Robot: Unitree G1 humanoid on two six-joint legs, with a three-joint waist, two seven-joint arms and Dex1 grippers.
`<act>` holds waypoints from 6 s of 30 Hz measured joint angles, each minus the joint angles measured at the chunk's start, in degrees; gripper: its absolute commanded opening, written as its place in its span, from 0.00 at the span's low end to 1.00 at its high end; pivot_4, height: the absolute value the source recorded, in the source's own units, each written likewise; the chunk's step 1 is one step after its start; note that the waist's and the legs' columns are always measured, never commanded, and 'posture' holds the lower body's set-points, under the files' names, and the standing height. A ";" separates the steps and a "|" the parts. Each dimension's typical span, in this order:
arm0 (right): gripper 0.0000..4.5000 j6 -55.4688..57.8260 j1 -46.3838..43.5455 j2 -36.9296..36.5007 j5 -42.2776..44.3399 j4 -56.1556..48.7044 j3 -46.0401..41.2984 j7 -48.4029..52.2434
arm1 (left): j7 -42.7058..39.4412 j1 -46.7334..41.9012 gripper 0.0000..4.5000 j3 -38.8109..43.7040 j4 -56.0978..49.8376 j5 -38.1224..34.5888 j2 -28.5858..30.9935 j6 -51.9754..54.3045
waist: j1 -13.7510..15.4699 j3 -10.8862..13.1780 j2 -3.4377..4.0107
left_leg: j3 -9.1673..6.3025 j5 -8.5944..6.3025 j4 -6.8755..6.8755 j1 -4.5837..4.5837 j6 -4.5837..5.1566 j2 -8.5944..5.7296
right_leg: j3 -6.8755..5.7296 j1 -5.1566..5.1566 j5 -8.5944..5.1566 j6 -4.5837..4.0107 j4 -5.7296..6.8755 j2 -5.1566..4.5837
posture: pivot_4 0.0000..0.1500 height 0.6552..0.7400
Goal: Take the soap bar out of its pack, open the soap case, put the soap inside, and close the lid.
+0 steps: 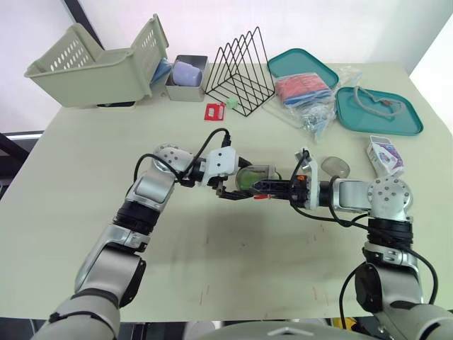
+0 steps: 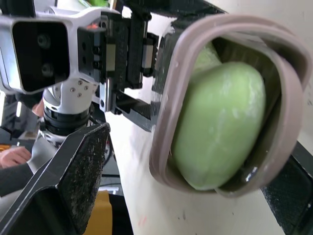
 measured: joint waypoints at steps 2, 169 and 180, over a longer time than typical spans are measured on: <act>0.98 -0.03 -0.31 0.45 -0.18 0.28 -0.24 -0.40 | 0.09 0.00 0.77 0.00 0.00 0.00 -0.03 0.00 | 0.00 0.00 0.00 | 0.00 0.00 0.00 0.00 0.00 0.00 | 0.00 0.00 0.00 0.00 0.00 0.00 | 1.00 1.00; 1.00 -53.00 -7.04 -38.13 -49.76 -8.22 33.86 54.23 | 16.10 2.03 0.45 -3.39 -8.37 -5.16 -13.87 16.17 | 0.55 0.44 0.27 | 0.03 0.00 0.09 0.03 -0.01 -0.05 | 0.04 0.02 0.00 0.00 -0.01 -0.04 | 1.00 1.00; 1.00 -64.15 12.53 -37.38 -35.67 -4.74 9.85 50.62 | 9.00 11.79 0.45 -0.58 -18.91 -12.06 -5.77 18.24 | 0.89 0.44 0.27 | 0.05 0.01 0.12 0.06 -0.01 -0.04 | 0.07 0.05 0.01 0.01 0.02 -0.05 | 1.00 1.00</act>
